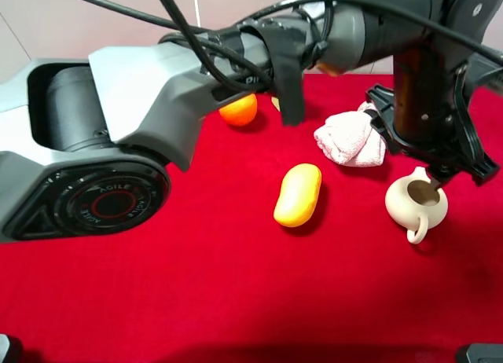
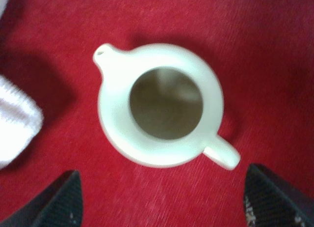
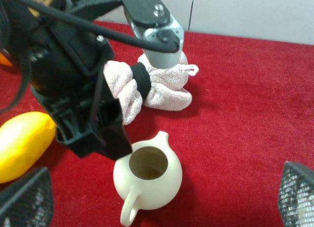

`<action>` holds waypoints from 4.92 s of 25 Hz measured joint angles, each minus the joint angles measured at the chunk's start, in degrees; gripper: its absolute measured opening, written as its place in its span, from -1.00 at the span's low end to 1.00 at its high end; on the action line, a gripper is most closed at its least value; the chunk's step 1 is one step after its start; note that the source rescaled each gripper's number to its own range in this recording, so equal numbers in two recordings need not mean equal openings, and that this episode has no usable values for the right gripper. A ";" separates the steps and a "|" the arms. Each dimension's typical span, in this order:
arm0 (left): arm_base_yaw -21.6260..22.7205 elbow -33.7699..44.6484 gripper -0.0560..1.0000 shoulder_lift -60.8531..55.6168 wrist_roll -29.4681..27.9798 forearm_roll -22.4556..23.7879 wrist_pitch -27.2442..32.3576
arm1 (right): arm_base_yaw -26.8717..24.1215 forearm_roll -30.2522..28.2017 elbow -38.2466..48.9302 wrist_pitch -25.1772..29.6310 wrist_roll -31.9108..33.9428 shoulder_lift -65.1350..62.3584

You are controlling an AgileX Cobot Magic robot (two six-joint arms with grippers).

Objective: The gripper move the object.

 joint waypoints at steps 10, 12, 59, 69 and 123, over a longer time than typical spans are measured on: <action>0.00 -4.50 0.35 -2.16 -1.89 3.47 4.05 | 0.00 0.10 0.00 0.00 0.00 0.00; 0.00 -4.72 0.35 -3.18 -1.89 4.37 4.09 | 0.00 0.10 0.00 0.00 0.00 0.00; 0.00 45.79 0.81 -49.50 -9.39 12.50 4.04 | 0.00 0.12 0.00 0.00 0.05 0.00; 1.77 57.99 1.00 -60.70 -11.45 11.68 4.04 | 0.00 0.12 0.00 0.00 0.05 0.00; 52.72 111.61 1.00 -131.81 1.79 2.49 -1.53 | 0.00 0.12 0.00 0.00 0.05 0.00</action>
